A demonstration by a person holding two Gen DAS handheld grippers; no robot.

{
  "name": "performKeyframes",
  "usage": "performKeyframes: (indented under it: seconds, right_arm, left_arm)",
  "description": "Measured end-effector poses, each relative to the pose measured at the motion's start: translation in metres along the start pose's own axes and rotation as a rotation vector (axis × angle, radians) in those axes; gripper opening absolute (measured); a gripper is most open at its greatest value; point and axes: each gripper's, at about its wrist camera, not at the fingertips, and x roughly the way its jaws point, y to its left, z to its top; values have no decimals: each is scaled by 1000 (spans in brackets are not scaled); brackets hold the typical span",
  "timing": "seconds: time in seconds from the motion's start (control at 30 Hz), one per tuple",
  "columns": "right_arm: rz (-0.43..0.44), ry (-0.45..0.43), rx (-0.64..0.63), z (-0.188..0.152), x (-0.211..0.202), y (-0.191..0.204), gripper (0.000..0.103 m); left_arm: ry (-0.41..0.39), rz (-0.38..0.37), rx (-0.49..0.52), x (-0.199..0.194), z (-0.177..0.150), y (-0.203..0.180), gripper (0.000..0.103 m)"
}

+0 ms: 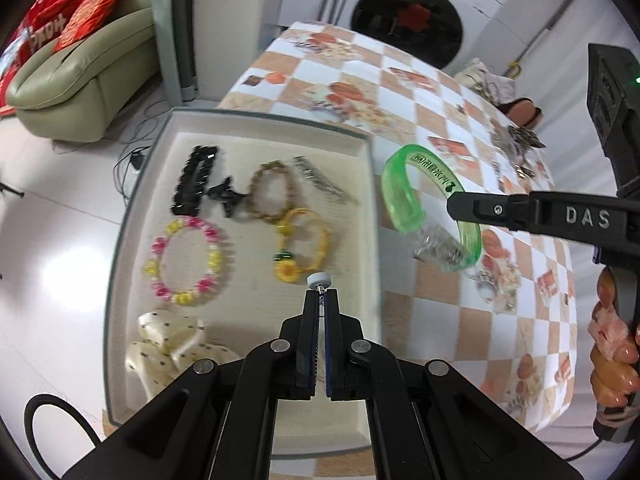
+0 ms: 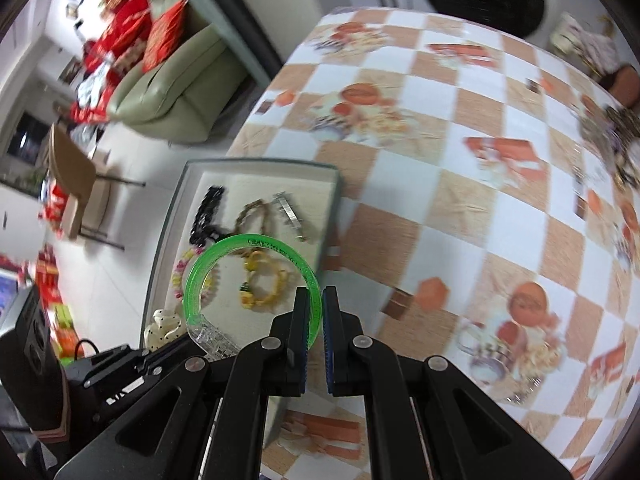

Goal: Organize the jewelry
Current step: 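Carry the charm and green bangle into the tray and release them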

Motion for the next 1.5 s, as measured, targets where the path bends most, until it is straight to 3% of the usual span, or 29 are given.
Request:
performKeyframes:
  seconds: [0.3,0.77,1.13,1.23,1.4,1.5]
  right_arm:
    - [-38,56,-88,14,41,34,7]
    - [-105,122,-62,20,95,35,7]
    - [-104,147,-50,20,107,28,8]
    - [-83,145,-40,21,106,27,12]
    - [-46,114,-27,24,90,27,33]
    - [-29,88,-6,24,76,26,36]
  left_arm:
    - [48,62,-57,28,-3,32,6]
    - [83,134,-94,51,2,42,6]
    - [91,181,-66,54,2,42,6]
    - [93,187,-62,53,3,42,6]
    - [86,194,-67,50,4,41,6]
    - [82,190,-65,47,5,40,6]
